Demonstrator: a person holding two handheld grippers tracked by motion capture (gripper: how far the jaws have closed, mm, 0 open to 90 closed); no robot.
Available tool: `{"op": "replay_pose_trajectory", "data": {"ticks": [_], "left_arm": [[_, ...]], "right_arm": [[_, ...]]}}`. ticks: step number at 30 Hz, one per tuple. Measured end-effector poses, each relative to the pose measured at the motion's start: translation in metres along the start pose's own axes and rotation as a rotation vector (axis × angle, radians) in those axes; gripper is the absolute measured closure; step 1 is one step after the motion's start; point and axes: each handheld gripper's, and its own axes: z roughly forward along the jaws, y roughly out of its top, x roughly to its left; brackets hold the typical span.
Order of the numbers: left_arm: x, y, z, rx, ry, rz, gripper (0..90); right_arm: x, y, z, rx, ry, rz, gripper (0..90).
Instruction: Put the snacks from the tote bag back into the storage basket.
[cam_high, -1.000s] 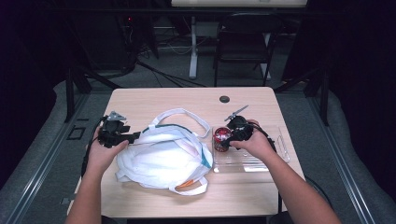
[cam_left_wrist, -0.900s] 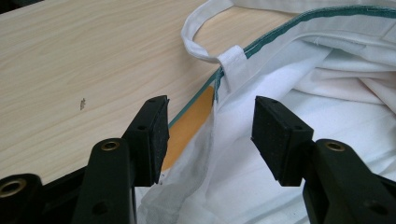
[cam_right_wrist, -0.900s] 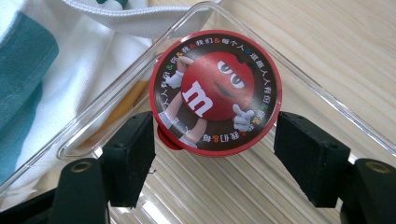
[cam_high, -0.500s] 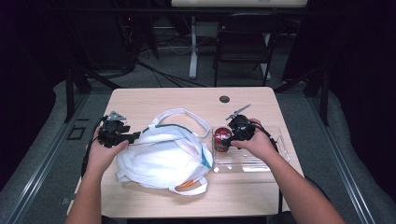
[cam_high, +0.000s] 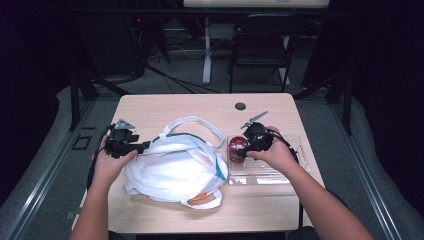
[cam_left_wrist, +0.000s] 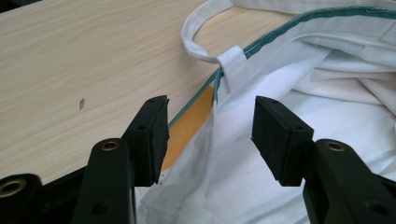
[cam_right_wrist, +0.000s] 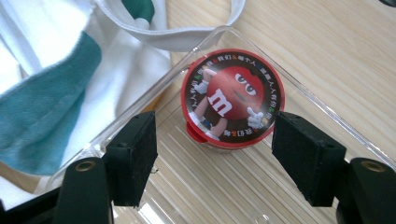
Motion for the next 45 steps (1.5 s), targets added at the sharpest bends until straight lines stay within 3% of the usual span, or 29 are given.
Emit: {"op": "replay_pose_trajectory", "data": {"ticks": [8,18,27,37,45], "left_arm": [[0.000,0.000,0.000,-0.001,0.000,0.000,46.3],[0.000,0.000,0.000,-0.002,0.001,0.000,46.3],[-0.001,0.000,0.000,-0.012,0.008,-0.001,46.3],[0.000,0.000,-0.002,-0.006,0.004,0.000,46.3],[-0.001,0.000,-0.001,-0.011,0.009,-0.003,46.3]], "right_arm": [[0.012,0.004,-0.007,-0.008,0.009,-0.034,31.7],[0.036,0.004,-0.015,-0.038,0.038,-0.088,33.7],[0.055,-0.001,-0.021,-0.067,0.062,-0.124,40.8],[0.067,-0.016,-0.024,-0.100,0.061,-0.134,51.7],[0.077,-0.039,-0.032,-0.147,0.039,-0.135,62.6]]}}
